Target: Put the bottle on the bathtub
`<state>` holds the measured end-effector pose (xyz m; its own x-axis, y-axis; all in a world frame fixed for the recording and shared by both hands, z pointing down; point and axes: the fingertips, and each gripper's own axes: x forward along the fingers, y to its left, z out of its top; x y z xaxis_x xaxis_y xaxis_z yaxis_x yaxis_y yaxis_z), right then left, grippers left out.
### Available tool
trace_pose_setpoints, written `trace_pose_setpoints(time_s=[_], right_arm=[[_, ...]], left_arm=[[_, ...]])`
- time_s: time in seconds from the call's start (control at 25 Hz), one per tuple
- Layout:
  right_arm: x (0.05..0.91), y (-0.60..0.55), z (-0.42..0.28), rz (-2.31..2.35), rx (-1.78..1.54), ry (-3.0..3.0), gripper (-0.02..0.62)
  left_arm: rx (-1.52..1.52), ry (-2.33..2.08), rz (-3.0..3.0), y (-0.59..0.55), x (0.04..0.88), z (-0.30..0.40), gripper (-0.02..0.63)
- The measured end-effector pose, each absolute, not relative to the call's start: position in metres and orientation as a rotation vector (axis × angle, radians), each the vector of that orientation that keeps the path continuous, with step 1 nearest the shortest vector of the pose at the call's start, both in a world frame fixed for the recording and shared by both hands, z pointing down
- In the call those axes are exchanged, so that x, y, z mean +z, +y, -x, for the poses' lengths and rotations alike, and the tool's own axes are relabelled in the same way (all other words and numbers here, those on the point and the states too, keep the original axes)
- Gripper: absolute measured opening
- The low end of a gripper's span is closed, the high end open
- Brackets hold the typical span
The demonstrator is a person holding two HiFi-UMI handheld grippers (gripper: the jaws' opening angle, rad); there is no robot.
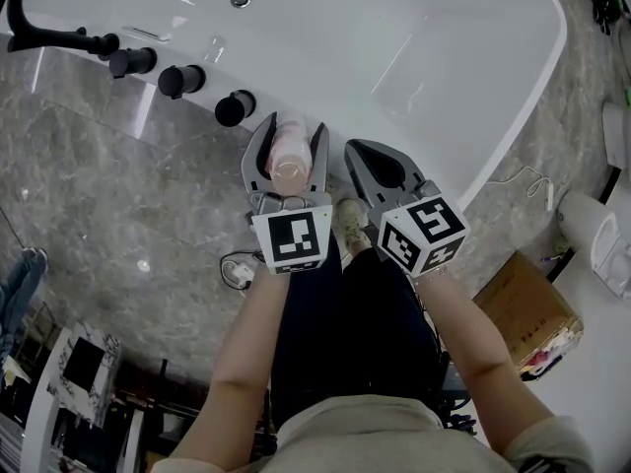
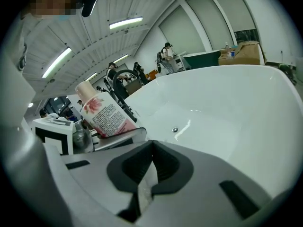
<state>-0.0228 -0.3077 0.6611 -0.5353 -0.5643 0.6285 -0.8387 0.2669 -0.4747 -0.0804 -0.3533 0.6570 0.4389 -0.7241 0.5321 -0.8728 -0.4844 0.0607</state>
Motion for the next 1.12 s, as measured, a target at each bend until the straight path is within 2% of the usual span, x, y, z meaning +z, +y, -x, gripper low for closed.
trace_pose_setpoints(time_s=[0.16,0.32,0.44,0.92,1.12], right_arm=[[0.657,-0.309,0.018,-1.305,1.116,-2.208,-0.002],[0.651,-0.308,0.013,-1.324,1.083,-2.221,-0.002],[0.644,-0.305,0.011,-1.331,1.075,-2.225,-0.002],[0.590,-0.268,-0.008,-1.223,0.988,-2.336,-0.002],[0.553,-0.240,-0.011,-1.133,0.903,-2.384,-0.002]], left_arm=[[0.586,-1.334,-2.364,-0.352,0.655,0.079,0.254],[0.548,-1.308,-2.337,-0.349,0.653,0.076,0.305],[0.540,-1.330,-2.311,-0.344,0.649,0.077,0.319],[0.576,-1.291,-2.215,-0.290,0.612,0.081,0.319],[0.571,-1.344,-2.183,-0.267,0.572,0.089,0.319]])
